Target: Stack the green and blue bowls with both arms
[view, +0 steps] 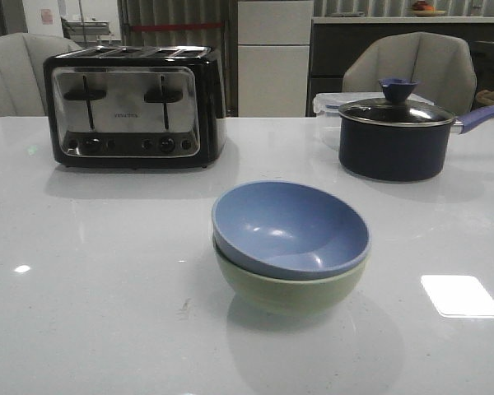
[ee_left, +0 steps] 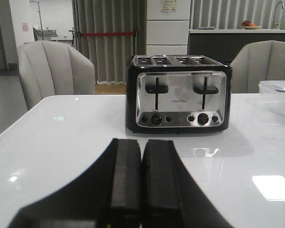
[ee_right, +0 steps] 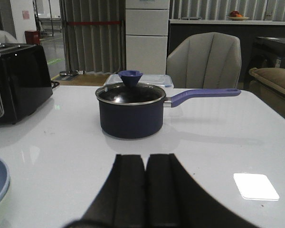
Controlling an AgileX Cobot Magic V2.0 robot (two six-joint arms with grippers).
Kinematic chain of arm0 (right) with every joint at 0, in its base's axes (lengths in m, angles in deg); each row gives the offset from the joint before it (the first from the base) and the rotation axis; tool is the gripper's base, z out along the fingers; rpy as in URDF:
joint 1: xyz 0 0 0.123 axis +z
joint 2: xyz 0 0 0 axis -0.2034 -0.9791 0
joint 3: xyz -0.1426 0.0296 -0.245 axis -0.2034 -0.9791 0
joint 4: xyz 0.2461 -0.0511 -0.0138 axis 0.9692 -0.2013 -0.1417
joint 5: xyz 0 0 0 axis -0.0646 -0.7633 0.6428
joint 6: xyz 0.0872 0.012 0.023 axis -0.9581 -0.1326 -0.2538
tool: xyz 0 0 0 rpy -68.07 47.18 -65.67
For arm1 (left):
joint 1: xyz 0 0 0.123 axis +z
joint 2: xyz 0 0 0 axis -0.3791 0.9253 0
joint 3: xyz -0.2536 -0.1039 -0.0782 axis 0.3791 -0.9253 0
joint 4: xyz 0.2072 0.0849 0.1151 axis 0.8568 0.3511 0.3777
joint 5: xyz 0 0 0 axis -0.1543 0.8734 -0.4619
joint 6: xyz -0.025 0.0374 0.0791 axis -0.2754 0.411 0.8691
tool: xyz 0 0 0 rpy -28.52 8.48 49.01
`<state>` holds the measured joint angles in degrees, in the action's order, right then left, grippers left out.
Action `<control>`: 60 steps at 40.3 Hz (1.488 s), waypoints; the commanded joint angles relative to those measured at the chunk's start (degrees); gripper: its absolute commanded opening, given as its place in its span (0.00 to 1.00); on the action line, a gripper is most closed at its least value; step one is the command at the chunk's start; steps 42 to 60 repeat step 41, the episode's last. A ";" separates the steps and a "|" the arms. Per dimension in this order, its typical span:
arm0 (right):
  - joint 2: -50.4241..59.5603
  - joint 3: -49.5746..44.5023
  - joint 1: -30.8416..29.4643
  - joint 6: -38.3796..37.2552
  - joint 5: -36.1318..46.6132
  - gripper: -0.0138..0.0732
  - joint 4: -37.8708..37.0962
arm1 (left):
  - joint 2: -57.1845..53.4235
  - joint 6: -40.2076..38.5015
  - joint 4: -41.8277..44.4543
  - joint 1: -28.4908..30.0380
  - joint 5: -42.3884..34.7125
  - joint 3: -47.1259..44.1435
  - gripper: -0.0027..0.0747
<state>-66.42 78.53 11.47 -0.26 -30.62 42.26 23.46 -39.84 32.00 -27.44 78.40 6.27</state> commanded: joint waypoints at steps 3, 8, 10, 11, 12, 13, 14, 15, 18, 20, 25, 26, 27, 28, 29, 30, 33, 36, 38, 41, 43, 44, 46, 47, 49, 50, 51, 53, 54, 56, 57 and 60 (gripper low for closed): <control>1.09 0.28 -0.06 -2.23 5.94 0.22 -1.77 | -1.13 -0.51 -0.35 0.08 -5.44 -0.25 0.15; 1.09 0.28 -0.06 -1.56 5.69 0.22 -1.77 | -1.13 -0.51 -0.35 0.08 -5.44 -0.25 0.15; 1.09 0.23 -0.06 -0.50 5.43 0.22 -1.20 | -1.13 -0.51 -0.35 0.08 -5.44 -0.25 0.15; 1.09 0.23 -0.06 -0.04 5.36 0.22 -1.03 | -1.13 -0.51 -0.35 0.08 -5.44 -0.25 0.15; 1.09 0.23 -0.06 0.35 5.37 0.22 -0.95 | -1.13 -0.51 -0.35 0.08 -5.44 -0.25 0.15; 1.09 0.23 -0.06 0.46 5.37 0.22 -0.95 | -1.13 -0.51 -0.35 0.08 -5.44 -0.25 0.15; 1.09 0.23 -0.06 0.46 5.37 0.22 -0.95 | -1.13 -0.51 -0.35 0.08 -5.44 -0.25 0.15; 1.09 0.23 -0.06 0.46 5.30 0.22 -0.91 | -1.13 -0.51 -0.35 0.08 -5.44 -0.25 0.15; 1.09 0.23 -0.06 0.46 5.30 0.22 -0.91 | -1.13 -0.51 -0.35 0.08 -5.44 -0.25 0.15; 1.09 0.23 -0.06 0.46 5.30 0.22 -0.91 | -1.13 -0.51 -0.35 0.08 -5.44 -0.25 0.15; 1.09 0.23 -0.06 0.46 5.30 0.22 -0.91 | -1.13 -0.51 -0.35 0.08 -5.44 -0.25 0.15; 1.09 0.23 -0.06 0.46 5.30 0.22 -0.91 | -1.13 -0.51 -0.35 0.08 -5.44 -0.25 0.15; 1.09 0.23 -0.06 0.46 5.30 0.22 -0.91 | -1.13 -0.51 -0.35 0.08 -5.44 -0.25 0.15; 1.09 0.23 -0.06 0.46 5.30 0.22 -0.91 | -1.13 -0.51 -0.35 0.08 -5.44 -0.25 0.15; 1.09 0.23 -0.06 0.46 5.30 0.22 -0.91 | -1.13 -0.51 -0.35 0.08 -5.44 -0.25 0.15; 1.09 0.23 -0.06 0.46 5.30 0.22 -0.91 | -1.13 -0.51 -0.35 0.08 -5.44 -0.25 0.15; 1.09 0.23 -0.06 0.46 5.30 0.22 -0.91 | -1.13 -0.51 -0.35 0.08 -5.44 -0.25 0.15; 1.09 0.23 -0.06 0.46 5.30 0.22 -0.91 | -1.13 -0.51 -0.35 0.08 -5.44 -0.25 0.15; 1.09 0.23 -0.06 0.46 5.30 0.22 -0.91 | -1.13 -0.51 -0.35 0.08 -5.44 -0.25 0.15; 1.09 0.23 -0.06 0.46 5.30 0.22 -0.91 | -1.13 -0.51 -0.35 0.08 -5.44 -0.25 0.15; 1.09 0.23 -0.06 0.46 5.30 0.22 -0.91 | -1.13 -0.51 -0.35 0.08 -5.44 -0.25 0.15; 1.09 0.23 -0.06 0.46 5.30 0.22 -0.91 | -1.13 -0.51 -0.35 0.08 -5.44 -0.25 0.15; 1.09 0.23 -0.06 0.46 5.30 0.22 -0.91 | -1.13 -0.51 -0.35 0.08 -5.44 -0.25 0.15; 1.09 0.23 -0.06 0.46 5.30 0.22 -0.91 | -1.13 -0.51 -0.35 0.08 -5.44 -0.25 0.15; 1.09 0.23 -0.06 0.46 5.30 0.22 -0.91 | -1.13 -0.51 -0.35 0.08 -5.44 -0.25 0.15; 1.09 0.23 -0.06 0.46 5.30 0.22 -0.91 | -1.13 -0.51 -0.35 0.08 -5.44 -0.25 0.15; 1.09 0.23 -0.06 0.46 5.30 0.22 -0.91 | -1.13 -0.51 -0.35 0.08 -5.44 -0.25 0.15; 1.09 0.23 -0.06 0.46 5.30 0.22 -0.91 | -1.13 -0.51 -0.35 0.08 -5.44 -0.25 0.15; 1.09 0.23 -0.06 0.46 5.30 0.22 -0.91 | -1.13 -0.51 -0.35 0.08 -5.44 -0.25 0.15; 1.09 0.23 -0.06 0.46 5.30 0.22 -0.91 | -1.13 -0.51 -0.35 0.08 -5.44 -0.25 0.15; 1.09 0.23 -0.06 0.46 5.30 0.22 -0.91 | -1.13 -0.51 -0.35 0.08 -5.44 -0.25 0.15; 1.09 0.23 -0.06 0.46 5.30 0.22 -0.91 | -1.13 -0.51 -0.35 0.08 -5.44 -0.25 0.15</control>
